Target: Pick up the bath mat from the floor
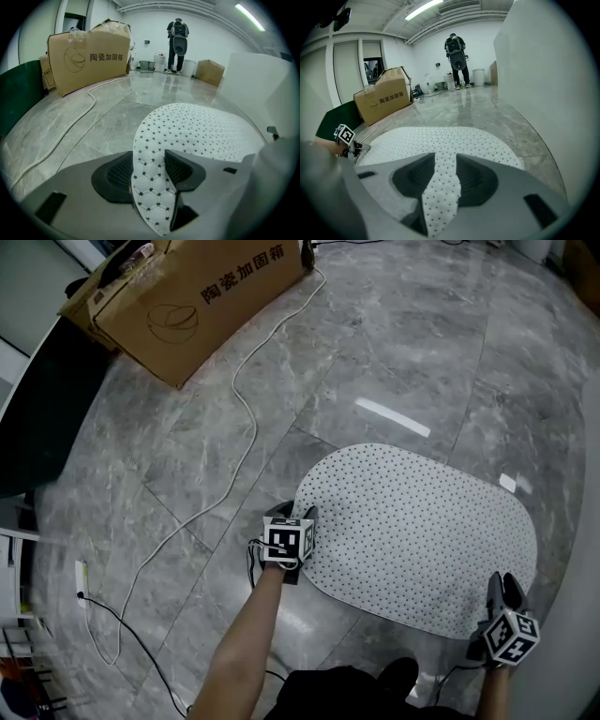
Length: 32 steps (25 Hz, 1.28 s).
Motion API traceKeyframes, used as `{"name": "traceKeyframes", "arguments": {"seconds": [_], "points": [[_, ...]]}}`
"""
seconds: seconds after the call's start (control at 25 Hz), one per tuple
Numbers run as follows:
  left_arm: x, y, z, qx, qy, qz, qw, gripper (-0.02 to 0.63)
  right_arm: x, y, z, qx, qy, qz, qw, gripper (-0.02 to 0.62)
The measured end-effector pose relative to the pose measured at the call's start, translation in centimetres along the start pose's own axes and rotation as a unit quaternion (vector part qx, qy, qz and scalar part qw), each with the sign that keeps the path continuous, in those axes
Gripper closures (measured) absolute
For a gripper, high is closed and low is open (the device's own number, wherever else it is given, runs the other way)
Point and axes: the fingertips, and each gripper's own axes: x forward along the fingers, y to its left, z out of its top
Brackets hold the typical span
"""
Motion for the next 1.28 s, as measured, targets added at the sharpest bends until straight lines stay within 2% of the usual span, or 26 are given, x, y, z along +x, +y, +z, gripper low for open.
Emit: {"name": "traceKeyframes", "arguments": {"seconds": [0.16, 0.28, 0.4, 0.6, 0.88, 1.12, 1.28], "points": [[-0.2, -0.8, -0.4, 0.017, 0.017, -0.010, 0.9997, 0.458, -0.1, 0.6, -0.1, -0.001, 0.002, 0.004, 1.000, 0.453], [-0.1, -2.1, -0.3, 0.042, 0.032, -0.018, 0.9985, 0.563, -0.4, 0.7, 0.1, 0.001, -0.002, 0.003, 1.000, 0.453], [-0.4, -3.3, -0.1, 0.065, 0.034, -0.023, 0.9970, 0.571, -0.8, 0.5, -0.1, 0.004, -0.004, -0.002, 1.000, 0.453], [-2.0, -5.6, 0.9, 0.072, 0.031, -0.054, 0.9955, 0.580, -1.7, -0.3, -0.6, 0.011, -0.005, -0.009, 1.000, 0.453], [-3.4, -13.0, 1.6, 0.128, 0.008, -0.108, 0.9858, 0.584, -3.7, -3.0, -2.4, 0.029, -0.010, -0.043, 0.999, 0.453], [-4.3, -19.1, 2.1, 0.107, 0.014, -0.159, 0.9814, 0.584, -5.3, -6.2, -2.9, 0.040, -0.001, -0.067, 0.997, 0.453], [-4.1, -22.4, 2.5, 0.112, 0.022, -0.189, 0.9754, 0.584, -6.1, -8.5, -3.2, 0.043, 0.009, -0.094, 0.995, 0.453]]}}
